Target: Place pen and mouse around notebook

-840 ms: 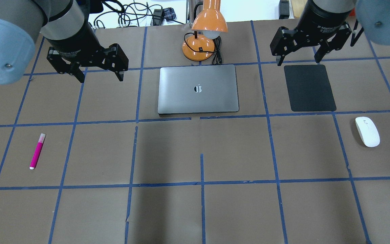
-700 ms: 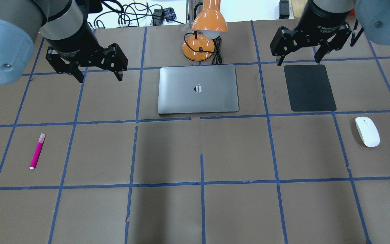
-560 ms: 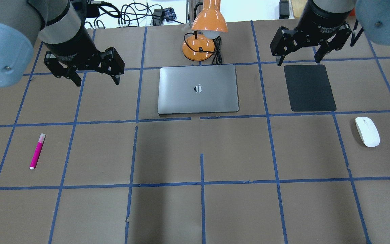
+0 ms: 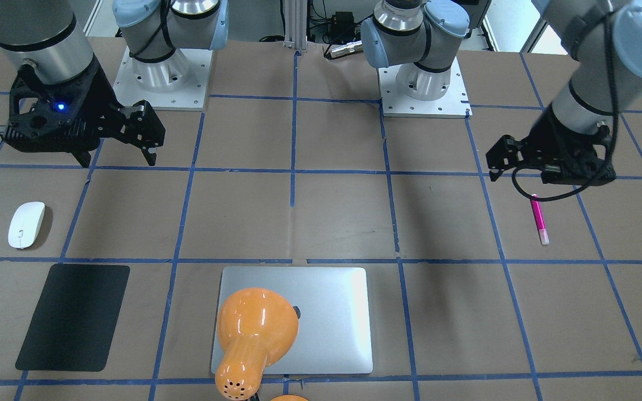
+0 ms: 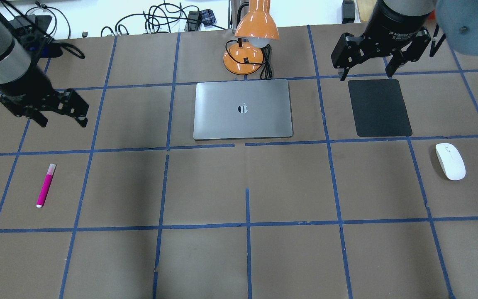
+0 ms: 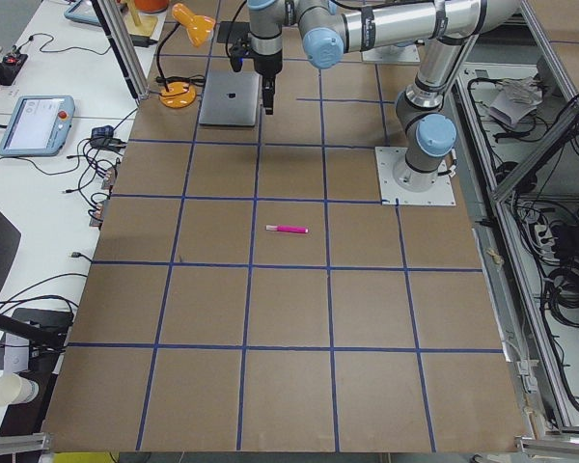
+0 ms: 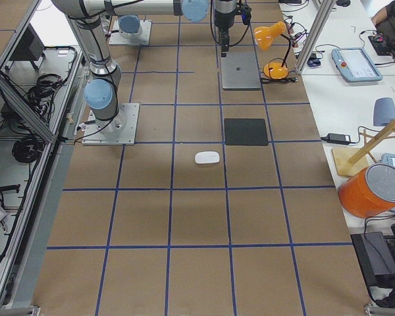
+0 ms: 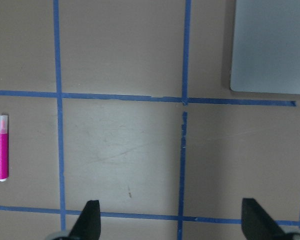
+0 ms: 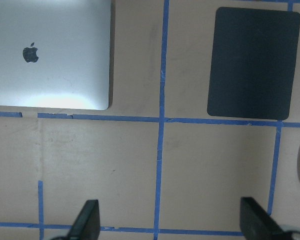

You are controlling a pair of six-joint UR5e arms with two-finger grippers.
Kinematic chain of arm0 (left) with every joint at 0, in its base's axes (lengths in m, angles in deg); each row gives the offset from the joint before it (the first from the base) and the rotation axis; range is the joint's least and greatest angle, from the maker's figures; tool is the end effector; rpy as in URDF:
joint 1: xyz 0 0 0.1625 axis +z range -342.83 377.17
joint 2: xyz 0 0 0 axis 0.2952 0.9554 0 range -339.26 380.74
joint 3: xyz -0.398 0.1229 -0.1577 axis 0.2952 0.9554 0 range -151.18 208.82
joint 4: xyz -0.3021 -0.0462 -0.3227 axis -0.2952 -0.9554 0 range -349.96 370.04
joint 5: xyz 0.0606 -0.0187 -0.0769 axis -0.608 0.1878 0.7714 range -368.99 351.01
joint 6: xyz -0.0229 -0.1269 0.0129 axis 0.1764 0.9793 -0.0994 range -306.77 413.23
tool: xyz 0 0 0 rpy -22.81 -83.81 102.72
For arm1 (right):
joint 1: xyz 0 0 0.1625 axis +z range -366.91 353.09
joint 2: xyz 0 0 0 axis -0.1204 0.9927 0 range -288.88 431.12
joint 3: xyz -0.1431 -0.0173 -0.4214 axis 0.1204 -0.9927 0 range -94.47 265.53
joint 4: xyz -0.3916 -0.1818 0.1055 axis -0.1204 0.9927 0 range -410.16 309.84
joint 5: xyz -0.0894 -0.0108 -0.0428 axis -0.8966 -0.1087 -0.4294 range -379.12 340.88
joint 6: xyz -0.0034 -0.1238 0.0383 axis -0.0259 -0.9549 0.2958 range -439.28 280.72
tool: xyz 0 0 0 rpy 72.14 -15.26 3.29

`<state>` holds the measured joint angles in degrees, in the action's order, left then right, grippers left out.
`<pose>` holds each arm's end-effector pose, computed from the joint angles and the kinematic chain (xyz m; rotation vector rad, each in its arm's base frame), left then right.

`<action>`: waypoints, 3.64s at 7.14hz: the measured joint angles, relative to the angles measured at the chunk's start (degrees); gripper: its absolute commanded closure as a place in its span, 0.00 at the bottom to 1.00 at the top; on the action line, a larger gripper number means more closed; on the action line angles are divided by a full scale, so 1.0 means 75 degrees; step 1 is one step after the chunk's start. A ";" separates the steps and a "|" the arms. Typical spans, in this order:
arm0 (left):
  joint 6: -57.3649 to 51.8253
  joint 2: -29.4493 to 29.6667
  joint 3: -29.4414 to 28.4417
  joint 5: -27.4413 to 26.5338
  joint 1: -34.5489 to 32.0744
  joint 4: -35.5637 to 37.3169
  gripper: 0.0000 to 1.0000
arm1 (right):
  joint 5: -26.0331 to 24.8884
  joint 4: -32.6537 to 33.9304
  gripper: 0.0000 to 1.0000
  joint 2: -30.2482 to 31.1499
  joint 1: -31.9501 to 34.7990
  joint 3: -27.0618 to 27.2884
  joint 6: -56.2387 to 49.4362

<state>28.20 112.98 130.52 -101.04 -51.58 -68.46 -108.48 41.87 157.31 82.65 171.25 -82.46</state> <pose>0.0696 -0.5341 0.3718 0.1043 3.1226 0.0832 0.1304 -0.5599 0.4852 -0.0753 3.1301 -0.0687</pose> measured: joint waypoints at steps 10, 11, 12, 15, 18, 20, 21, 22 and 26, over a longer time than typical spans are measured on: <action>-0.3270 0.1911 0.2808 0.0064 0.2653 0.5116 1.00 | 0.0188 0.5335 0.00 -0.1918 -0.4866 0.3711 -0.5679; -0.3212 0.1899 0.2806 0.0067 0.2641 0.5093 1.00 | -0.0018 0.5359 0.00 -0.2050 -0.4876 0.3734 -0.5661; -0.2868 0.1790 0.2788 0.0062 0.2545 0.5027 1.00 | -0.0363 0.5365 0.00 -0.2201 -0.4876 0.3741 -0.5627; 0.1325 0.1163 0.2614 0.0011 0.0756 0.4534 1.00 | -0.0696 0.5310 0.32 -0.2395 -0.4867 0.3756 -0.5192; 0.7778 0.1179 0.2152 0.0070 -0.2186 0.4229 1.00 | -0.0526 0.5296 0.66 -0.2380 -0.4817 0.3742 -0.5040; 1.1223 0.1423 0.1616 0.0189 -0.3810 0.4211 1.00 | -0.0537 0.5077 0.70 -0.2201 -0.4608 0.3551 -0.4874; 1.2712 0.1645 0.1318 0.0265 -0.4522 0.4199 1.00 | -0.0531 0.4708 0.70 -0.2089 -0.4328 0.3224 -0.4592; 1.4031 0.1917 0.1087 0.0325 -0.5108 0.4213 1.00 | -0.0503 0.4187 0.70 -0.2084 -0.3920 0.2747 -0.4093; 1.6140 0.2755 0.0972 0.0413 -0.6086 0.4195 0.88 | -0.0160 0.3442 0.65 -0.3563 -0.1857 0.0408 -0.1858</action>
<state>149.25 133.64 137.80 -97.94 -97.22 -37.00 -109.68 67.69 130.59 68.72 174.31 -96.40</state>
